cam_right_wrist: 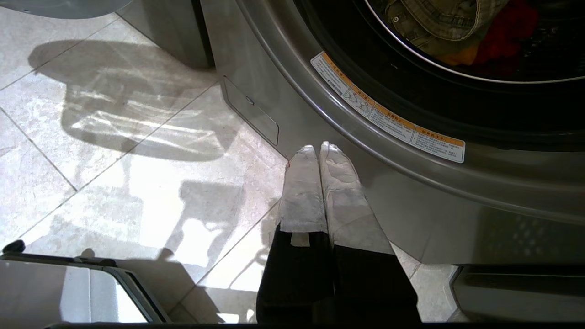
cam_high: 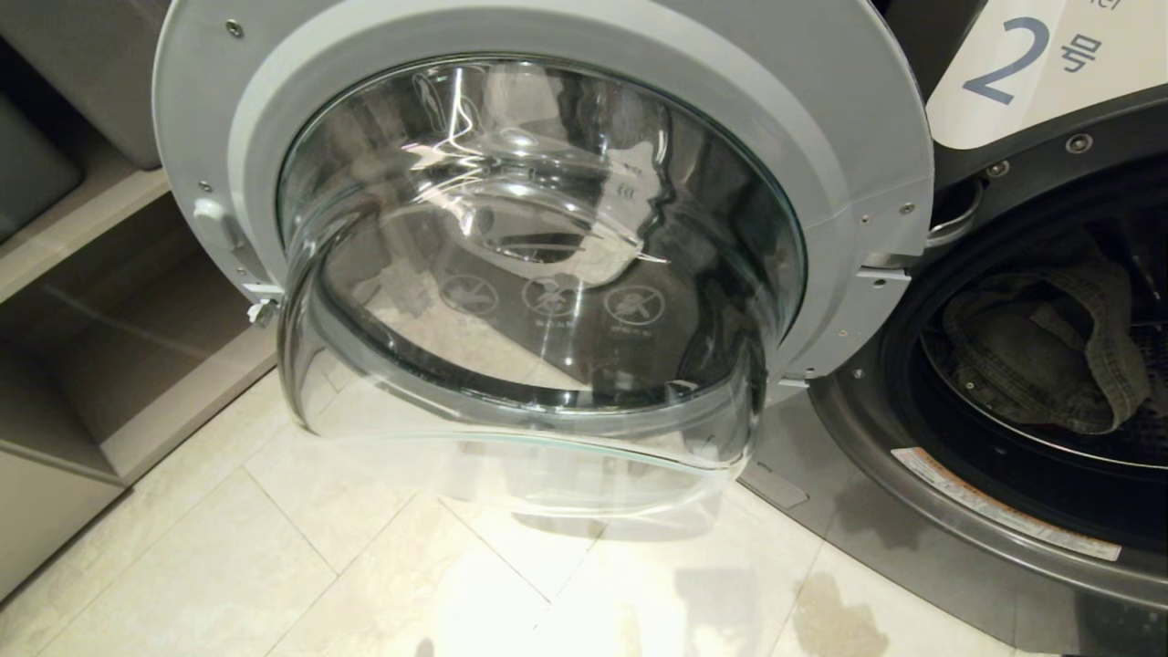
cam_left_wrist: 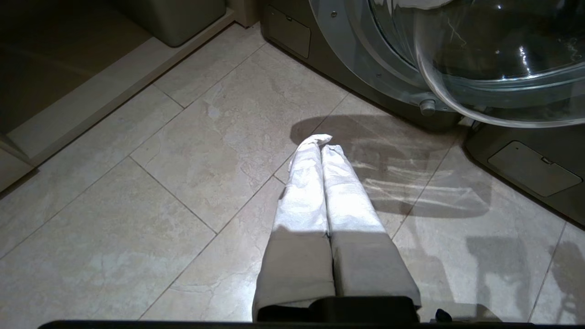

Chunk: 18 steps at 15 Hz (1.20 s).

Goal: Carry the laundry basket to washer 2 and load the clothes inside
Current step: Close the washing machine door with the left hand

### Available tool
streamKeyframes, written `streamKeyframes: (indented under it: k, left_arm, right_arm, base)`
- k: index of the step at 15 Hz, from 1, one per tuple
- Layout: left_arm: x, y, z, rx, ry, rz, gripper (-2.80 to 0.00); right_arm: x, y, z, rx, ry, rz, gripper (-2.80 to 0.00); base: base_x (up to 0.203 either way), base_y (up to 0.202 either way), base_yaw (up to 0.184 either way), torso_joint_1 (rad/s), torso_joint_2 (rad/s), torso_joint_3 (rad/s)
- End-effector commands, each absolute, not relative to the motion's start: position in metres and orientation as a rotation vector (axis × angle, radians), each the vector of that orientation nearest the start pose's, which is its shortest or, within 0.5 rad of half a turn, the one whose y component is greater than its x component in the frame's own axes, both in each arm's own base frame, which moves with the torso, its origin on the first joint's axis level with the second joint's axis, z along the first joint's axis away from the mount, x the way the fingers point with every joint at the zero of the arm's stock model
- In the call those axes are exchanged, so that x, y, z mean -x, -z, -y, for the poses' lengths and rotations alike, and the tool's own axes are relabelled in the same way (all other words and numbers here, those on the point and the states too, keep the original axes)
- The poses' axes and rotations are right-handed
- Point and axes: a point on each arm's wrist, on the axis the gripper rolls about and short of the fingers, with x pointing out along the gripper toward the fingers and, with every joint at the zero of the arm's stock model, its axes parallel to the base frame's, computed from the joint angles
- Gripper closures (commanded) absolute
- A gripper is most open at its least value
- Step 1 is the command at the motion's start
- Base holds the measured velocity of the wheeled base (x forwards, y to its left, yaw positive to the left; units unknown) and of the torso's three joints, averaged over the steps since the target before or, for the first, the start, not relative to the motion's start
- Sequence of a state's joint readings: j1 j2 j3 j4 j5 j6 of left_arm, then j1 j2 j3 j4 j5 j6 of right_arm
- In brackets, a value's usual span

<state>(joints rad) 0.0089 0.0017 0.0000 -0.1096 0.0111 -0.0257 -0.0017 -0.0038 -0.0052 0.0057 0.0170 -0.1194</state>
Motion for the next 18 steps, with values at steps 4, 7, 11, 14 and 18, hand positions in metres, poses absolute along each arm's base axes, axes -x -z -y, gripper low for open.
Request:
streamKeyframes:
  k: [4, 7, 11, 14, 18]
  left_arm:
    - [0.0199, -0.0757, -0.0001, 0.025, -0.019, 0.068, 0.0]
    - [0.0199, -0.0757, -0.0001, 0.025, -0.019, 0.068, 0.0]
    - [0.0199, -0.0757, -0.0001, 0.026, -0.019, 0.068, 0.0]
    - [0.02, -0.0757, -0.0001, 0.026, -0.02, 0.068, 0.0]
    - [0.0199, -0.0757, -0.0001, 0.026, -0.02, 0.068, 0.0]
  right_arm:
    - [0.0229, -0.0751, -0.0005, 0.118, -0.019, -0.005, 0.0]
    - [0.0228, -0.075, -0.0005, 0.118, -0.019, -0.004, 0.0]
    - [0.0228, -0.075, -0.0005, 0.118, -0.019, -0.004, 0.0]
    - [0.0228, -0.075, -0.0005, 0.118, -0.019, -0.004, 0.0]
    - [0.0228, -0.075, -0.0005, 0.117, -0.019, -0.004, 0.0]
  base:
    - [0.0, 0.0, 0.0, 0.0, 0.0, 0.0]
    - [0.0, 0.0, 0.0, 0.006, 0.0, 0.13]
    - [0.0, 0.0, 0.0, 0.003, 0.0, 0.189]
    - [0.0, 0.0, 0.0, 0.001, 0.0, 0.201]
    - [0.0, 0.0, 0.0, 0.0, 0.0, 0.203]
